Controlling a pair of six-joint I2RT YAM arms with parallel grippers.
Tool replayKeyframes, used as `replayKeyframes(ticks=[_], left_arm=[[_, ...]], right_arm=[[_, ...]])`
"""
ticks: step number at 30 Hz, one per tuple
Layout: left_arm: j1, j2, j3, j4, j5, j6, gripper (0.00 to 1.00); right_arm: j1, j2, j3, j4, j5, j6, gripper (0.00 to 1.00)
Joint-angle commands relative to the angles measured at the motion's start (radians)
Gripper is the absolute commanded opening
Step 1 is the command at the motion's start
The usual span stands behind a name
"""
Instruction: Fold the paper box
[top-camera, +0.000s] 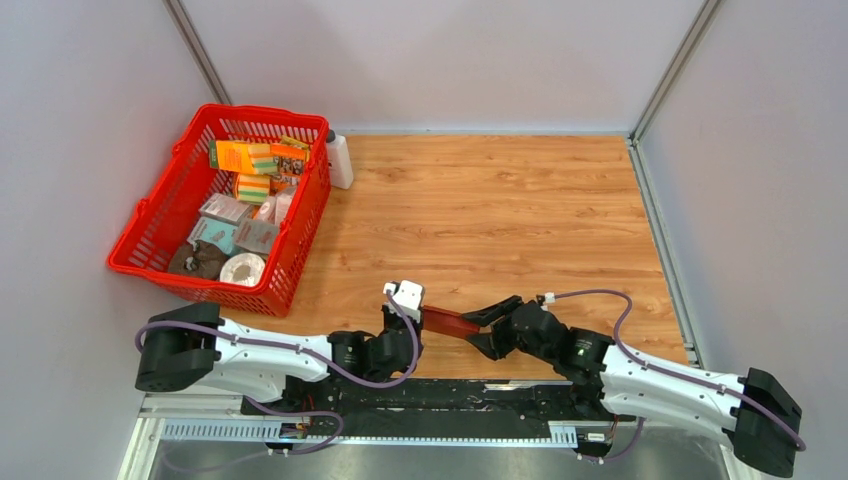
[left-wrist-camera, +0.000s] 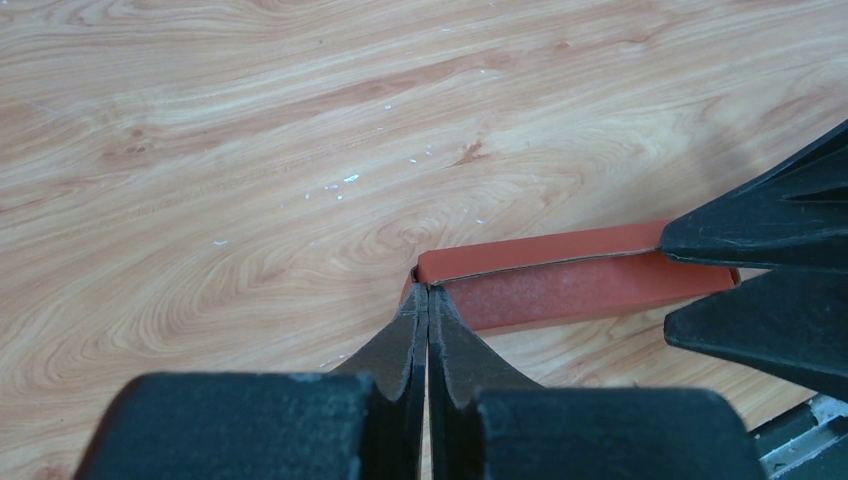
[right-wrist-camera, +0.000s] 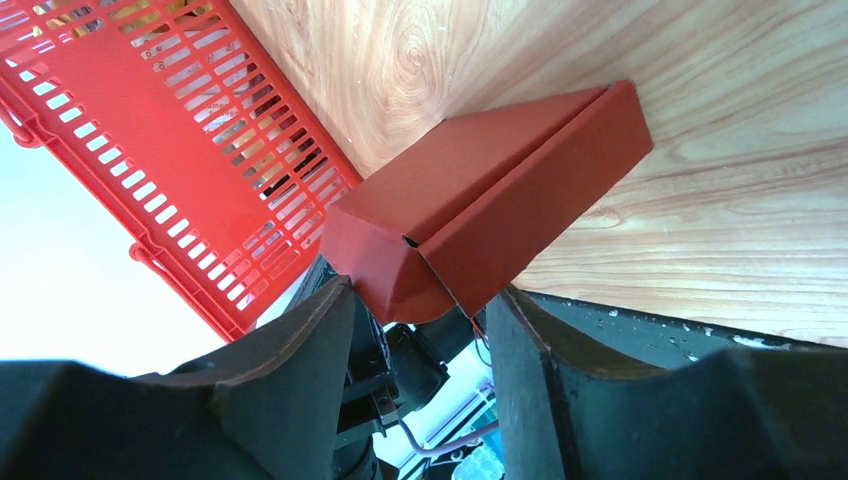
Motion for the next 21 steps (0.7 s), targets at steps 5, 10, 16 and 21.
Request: replayKeyframes(ticks=[5,10,16,21], left_arm=[[-0.017,-0.078,-0.093,-0.020,0.154,0.006,0.20],[-0.017,-0.196,-0.134,-0.039,0.265,0.031,0.39],[0.033,-0.439,-0.085,-0.279,0.366,0.029,0.54],[0.200,-0.523,-0.033,-0.324,0.568,0.029,0.59]], right_arm=[[0.003,0.022,-0.017,0.059,0.072,0.057,0.45],[0.002,0.023,-0.031,0.062,0.080,0.061,0.36],[0.002,0.040,-0.043,0.072,0.115,0.065,0.34],[-0.010,0.077,-0.043,0.094,0.123,0.050,0.33]])
